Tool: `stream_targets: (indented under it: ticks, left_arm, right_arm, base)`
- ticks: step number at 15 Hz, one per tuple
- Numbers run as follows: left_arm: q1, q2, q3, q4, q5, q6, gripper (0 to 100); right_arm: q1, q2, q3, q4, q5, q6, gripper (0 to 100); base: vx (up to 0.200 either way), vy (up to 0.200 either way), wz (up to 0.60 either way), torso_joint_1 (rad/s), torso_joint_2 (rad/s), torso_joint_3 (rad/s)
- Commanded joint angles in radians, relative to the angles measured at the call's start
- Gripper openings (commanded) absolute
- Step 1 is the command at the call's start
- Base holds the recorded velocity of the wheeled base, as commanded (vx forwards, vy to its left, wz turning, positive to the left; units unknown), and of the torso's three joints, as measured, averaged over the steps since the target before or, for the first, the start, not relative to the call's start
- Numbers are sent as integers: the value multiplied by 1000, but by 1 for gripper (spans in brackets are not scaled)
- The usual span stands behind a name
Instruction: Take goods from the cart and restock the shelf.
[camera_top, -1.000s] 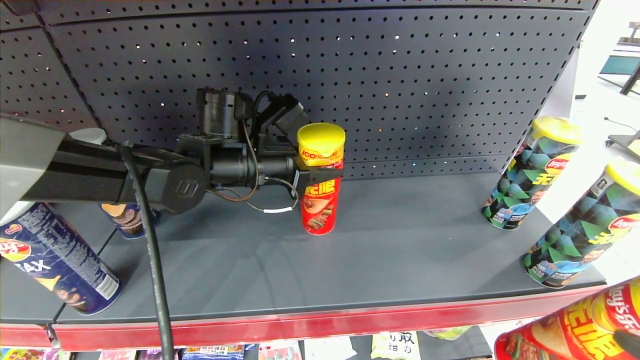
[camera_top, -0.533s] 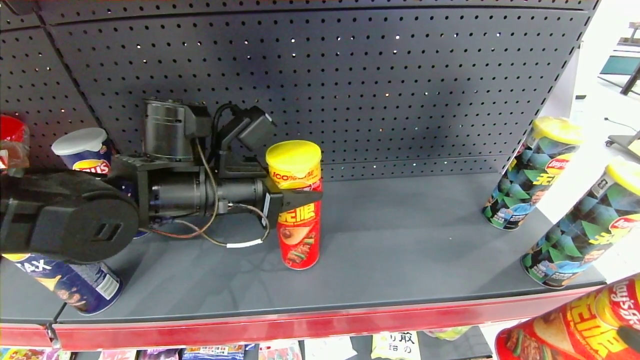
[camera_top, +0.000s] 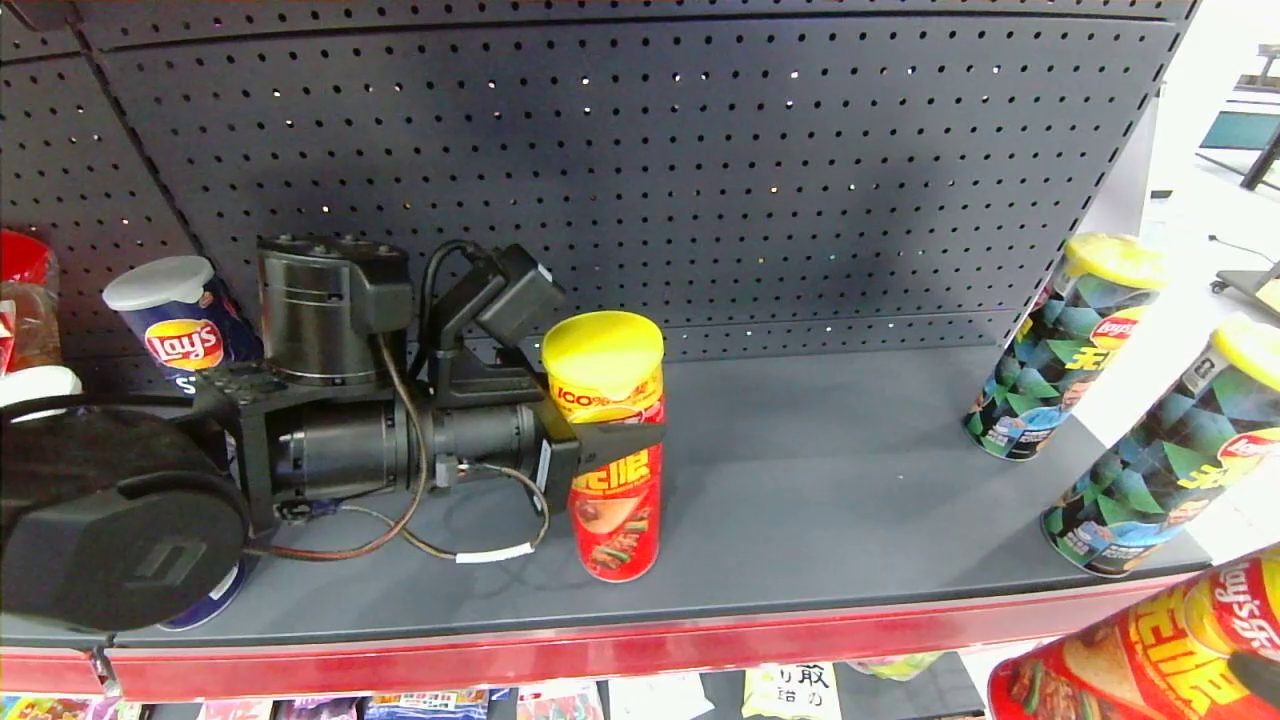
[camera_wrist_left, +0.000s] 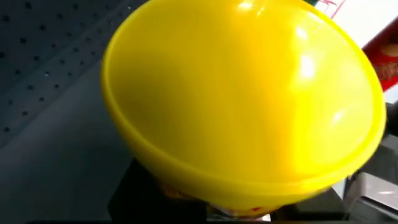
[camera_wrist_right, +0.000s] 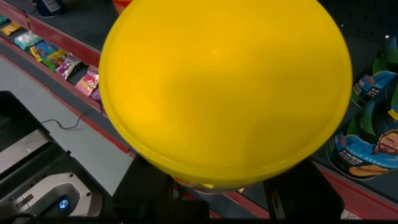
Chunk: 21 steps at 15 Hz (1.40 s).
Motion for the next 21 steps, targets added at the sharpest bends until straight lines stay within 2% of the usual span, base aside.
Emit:
stream_targets:
  ticks: [1,3,8,12,20,21]
  left_arm:
    - [-33,-9,10,-1,4,-21,0]
    - [-42,-6,13,-1,19,-30,0]
    - [-45,-14,48,-4,19,-21,0]
    - [-83,-25,58,-3,27,-22,0]
    - [-86,-51,87,-3,45,-25,0]
    - [-88,-55,102,-4,56,-24,100]
  right_arm:
    - [0,4,1,0,1,0,0]
    - [0,5,1,0,1,0,0]
    - [0,5,1,0,1,0,0]
    - [0,4,-1,0,1,0,0]
    - [0,2,-7,0,1,-2,0]
    - [0,4,-7,0,1,-2,0]
  base:
    - [0,0,0,0,0,0]
    - [0,0,0,0,0,0]
    - [0,0,0,0,0,0]
    - [0,0,0,0,0,0]
    - [0,0,0,0,0,0]
    - [0,0,0,0,0,0]
